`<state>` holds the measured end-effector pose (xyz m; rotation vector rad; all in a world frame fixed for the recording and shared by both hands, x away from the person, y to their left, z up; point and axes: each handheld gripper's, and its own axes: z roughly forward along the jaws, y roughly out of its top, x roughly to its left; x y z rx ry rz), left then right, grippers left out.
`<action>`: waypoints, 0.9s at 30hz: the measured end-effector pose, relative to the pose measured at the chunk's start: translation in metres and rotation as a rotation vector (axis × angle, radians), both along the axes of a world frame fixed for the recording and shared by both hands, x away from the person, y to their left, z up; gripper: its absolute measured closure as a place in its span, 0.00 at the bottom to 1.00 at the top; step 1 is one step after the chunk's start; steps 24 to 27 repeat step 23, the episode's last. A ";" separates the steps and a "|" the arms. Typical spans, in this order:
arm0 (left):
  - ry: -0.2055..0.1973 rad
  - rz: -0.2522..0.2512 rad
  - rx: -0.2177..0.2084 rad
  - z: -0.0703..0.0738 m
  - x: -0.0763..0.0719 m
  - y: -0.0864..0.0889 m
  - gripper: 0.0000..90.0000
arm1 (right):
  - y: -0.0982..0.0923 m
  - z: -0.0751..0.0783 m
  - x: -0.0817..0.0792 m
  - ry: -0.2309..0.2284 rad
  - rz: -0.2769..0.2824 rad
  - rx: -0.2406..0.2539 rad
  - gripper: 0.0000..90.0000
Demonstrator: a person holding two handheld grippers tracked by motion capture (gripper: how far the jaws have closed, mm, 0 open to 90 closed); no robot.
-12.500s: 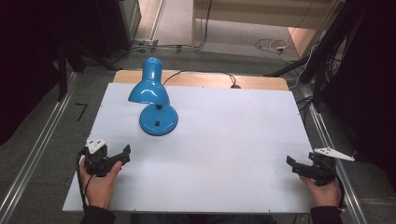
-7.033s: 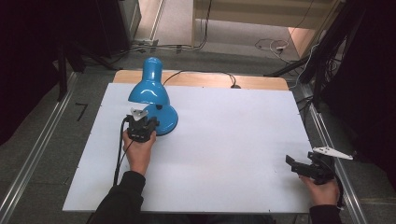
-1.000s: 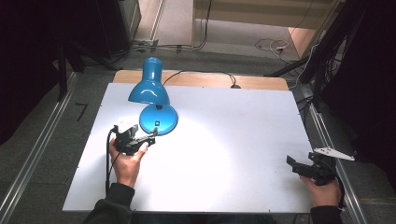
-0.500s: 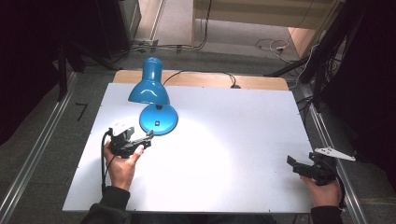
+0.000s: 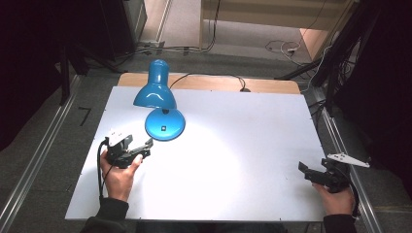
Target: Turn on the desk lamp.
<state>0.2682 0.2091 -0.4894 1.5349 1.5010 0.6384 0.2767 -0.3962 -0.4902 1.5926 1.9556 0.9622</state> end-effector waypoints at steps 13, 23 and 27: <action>0.015 0.006 0.016 -0.006 -0.014 0.011 0.23 | 0.000 0.000 0.000 -0.002 -0.002 0.001 0.04; 0.082 0.014 0.058 -0.017 -0.020 0.015 0.20 | 0.000 0.000 0.000 -0.001 -0.001 -0.004 0.05; 0.082 0.014 0.058 -0.017 -0.020 0.015 0.20 | 0.000 0.000 0.000 -0.001 -0.001 -0.004 0.05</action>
